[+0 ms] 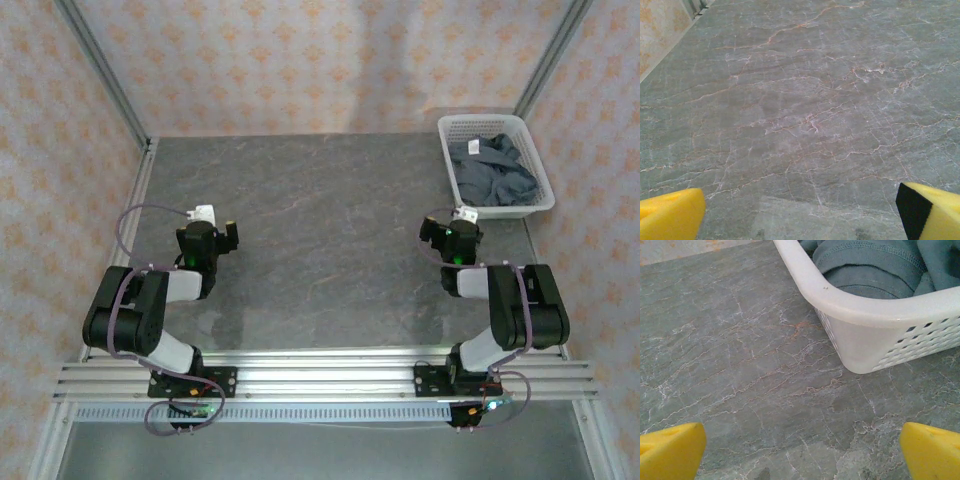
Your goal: Fold the inside-out t-shirt
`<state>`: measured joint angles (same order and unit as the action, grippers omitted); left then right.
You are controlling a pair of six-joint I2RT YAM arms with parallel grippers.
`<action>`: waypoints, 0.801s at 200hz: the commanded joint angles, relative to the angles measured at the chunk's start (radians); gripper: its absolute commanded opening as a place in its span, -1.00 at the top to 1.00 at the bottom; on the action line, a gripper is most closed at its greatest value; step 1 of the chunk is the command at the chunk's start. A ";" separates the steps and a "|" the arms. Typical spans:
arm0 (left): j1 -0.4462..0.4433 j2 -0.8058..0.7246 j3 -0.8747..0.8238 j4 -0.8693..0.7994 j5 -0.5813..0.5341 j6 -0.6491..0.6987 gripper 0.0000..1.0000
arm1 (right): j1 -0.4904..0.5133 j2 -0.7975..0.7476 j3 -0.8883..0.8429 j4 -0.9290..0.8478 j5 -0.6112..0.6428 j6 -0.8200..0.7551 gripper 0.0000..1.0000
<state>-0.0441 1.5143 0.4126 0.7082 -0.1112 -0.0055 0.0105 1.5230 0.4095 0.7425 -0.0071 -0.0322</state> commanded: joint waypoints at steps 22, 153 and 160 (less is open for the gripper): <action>-0.004 -0.019 0.018 0.026 0.000 0.010 -1.00 | 0.004 -0.001 0.010 0.034 0.012 -0.015 -0.99; -0.004 -0.026 0.012 0.034 -0.001 0.012 -1.00 | 0.005 -0.045 0.001 0.029 -0.018 -0.025 -0.99; -0.003 -0.055 0.017 0.001 -0.006 0.008 -1.00 | 0.005 -0.098 0.007 -0.027 0.010 -0.016 -0.99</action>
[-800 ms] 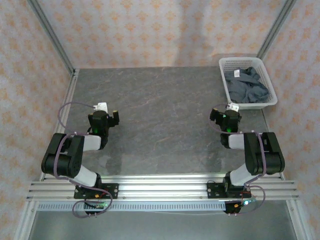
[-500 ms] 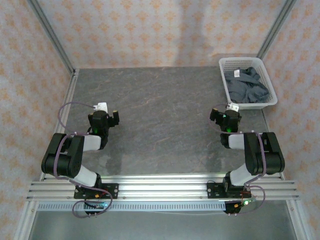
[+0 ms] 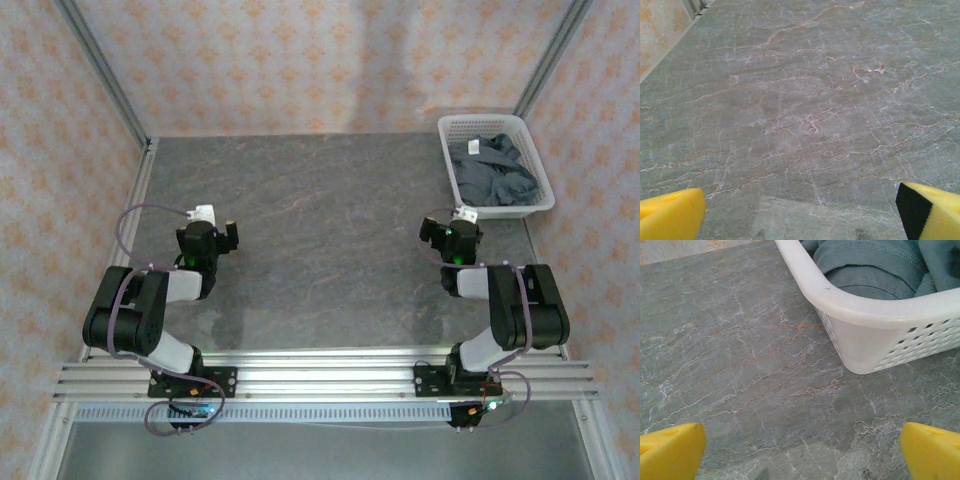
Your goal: Fold the inside-out t-shirt
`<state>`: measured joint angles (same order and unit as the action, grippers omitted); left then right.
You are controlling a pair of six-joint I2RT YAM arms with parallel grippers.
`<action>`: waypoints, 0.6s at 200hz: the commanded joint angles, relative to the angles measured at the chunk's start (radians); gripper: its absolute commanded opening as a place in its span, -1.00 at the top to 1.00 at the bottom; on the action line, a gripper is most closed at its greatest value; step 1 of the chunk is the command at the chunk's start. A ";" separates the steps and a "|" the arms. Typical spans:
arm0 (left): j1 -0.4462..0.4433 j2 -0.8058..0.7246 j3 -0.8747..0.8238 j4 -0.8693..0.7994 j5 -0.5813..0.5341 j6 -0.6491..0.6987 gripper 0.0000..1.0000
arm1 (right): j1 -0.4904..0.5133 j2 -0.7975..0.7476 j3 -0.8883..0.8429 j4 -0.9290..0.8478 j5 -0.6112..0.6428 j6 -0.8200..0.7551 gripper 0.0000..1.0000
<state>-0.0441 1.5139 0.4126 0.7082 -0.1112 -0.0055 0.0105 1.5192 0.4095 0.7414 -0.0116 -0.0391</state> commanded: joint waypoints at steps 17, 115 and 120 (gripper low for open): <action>-0.008 -0.173 0.051 -0.154 -0.033 0.002 -1.00 | 0.005 -0.260 0.090 -0.303 0.113 0.081 -0.99; -0.260 -0.595 0.235 -0.712 0.335 -0.106 -1.00 | -0.140 0.336 1.200 -1.250 0.222 0.559 -0.97; -0.269 -0.603 0.228 -0.713 0.348 -0.106 -1.00 | -0.144 0.376 1.241 -1.264 0.246 0.549 -0.97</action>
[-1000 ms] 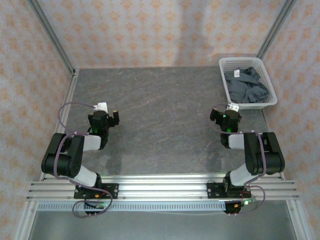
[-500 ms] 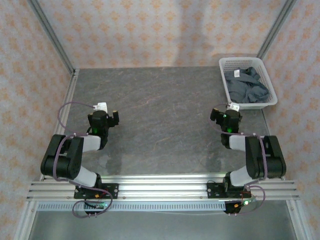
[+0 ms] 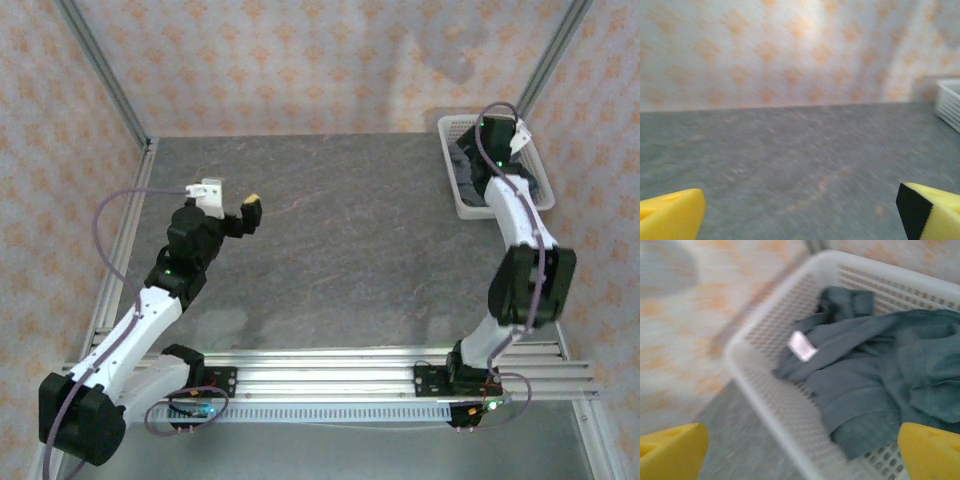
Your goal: Fold the inside-out t-shirt
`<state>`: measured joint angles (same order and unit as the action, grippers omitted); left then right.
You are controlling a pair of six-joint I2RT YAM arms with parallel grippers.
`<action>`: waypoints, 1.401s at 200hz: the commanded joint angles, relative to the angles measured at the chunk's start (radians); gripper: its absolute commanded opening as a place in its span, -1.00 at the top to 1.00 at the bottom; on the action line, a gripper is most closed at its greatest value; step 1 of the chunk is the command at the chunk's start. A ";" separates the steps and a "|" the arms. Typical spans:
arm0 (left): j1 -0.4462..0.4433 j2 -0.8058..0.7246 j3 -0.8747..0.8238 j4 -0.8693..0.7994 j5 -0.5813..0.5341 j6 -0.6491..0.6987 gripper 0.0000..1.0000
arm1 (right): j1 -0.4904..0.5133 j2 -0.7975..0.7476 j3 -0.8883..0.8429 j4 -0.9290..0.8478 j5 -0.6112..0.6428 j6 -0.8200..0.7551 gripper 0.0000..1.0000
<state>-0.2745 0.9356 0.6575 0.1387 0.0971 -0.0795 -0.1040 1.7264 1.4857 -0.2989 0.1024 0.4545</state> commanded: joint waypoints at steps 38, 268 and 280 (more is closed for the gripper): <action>-0.066 -0.083 -0.077 -0.161 0.161 -0.029 -1.00 | -0.048 0.468 0.511 -0.381 0.177 -0.005 -1.00; -0.068 -0.041 0.103 -0.243 0.076 -0.253 -1.00 | 0.219 0.001 0.738 -0.207 -0.207 -0.192 1.00; -0.068 -0.041 0.134 -0.269 0.072 -0.281 -1.00 | 0.278 -0.013 0.791 -0.281 -0.344 -0.187 1.00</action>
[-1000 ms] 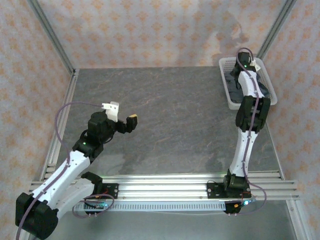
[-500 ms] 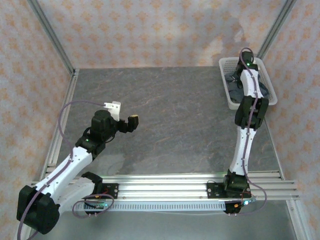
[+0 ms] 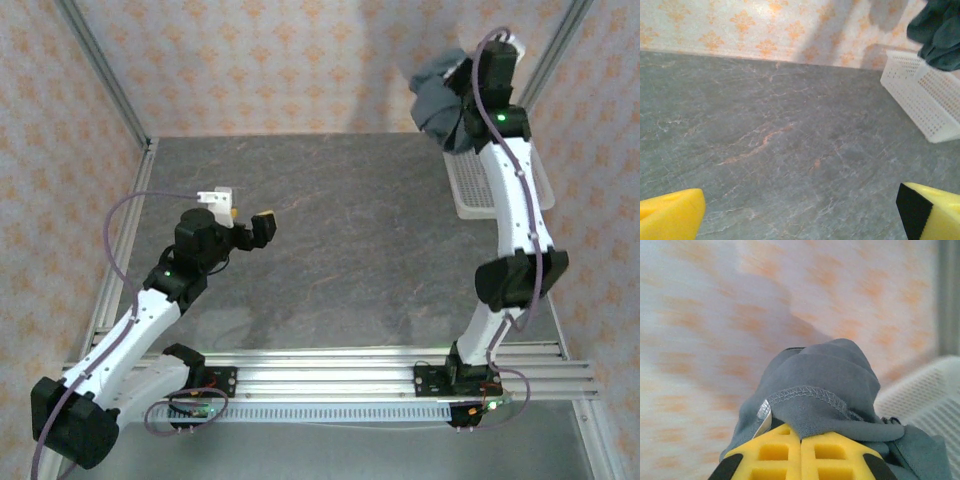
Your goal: Fold the inside-out t-shirt
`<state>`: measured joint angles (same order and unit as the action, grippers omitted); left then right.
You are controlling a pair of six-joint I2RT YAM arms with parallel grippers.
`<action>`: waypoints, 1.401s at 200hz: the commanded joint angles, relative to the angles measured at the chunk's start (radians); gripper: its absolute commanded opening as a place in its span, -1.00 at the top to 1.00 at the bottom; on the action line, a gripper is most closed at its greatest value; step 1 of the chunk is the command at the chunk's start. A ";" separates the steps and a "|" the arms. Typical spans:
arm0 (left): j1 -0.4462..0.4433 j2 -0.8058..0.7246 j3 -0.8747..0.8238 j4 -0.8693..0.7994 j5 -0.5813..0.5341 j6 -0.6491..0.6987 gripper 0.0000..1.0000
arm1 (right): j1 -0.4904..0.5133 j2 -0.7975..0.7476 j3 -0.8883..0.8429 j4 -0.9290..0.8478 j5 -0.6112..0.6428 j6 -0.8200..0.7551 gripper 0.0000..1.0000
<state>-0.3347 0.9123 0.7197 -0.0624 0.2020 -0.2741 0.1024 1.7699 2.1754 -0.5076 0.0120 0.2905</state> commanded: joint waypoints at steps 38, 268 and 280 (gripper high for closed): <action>-0.008 0.009 0.211 -0.265 -0.133 -0.147 -0.90 | 0.252 -0.069 -0.051 -0.173 -0.520 0.088 0.99; -0.010 0.652 0.202 -0.287 0.037 -0.412 -0.02 | 0.483 -0.075 -1.076 0.142 -0.380 0.229 -0.14; -0.010 0.657 0.194 -0.267 0.042 -0.417 0.19 | 0.484 -0.055 -1.058 0.118 -0.344 0.232 0.08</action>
<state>-0.3405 1.5547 0.8902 -0.3840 0.2554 -0.6449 0.5777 1.6749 1.0657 -0.3897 -0.3737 0.4805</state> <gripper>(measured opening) 0.479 0.538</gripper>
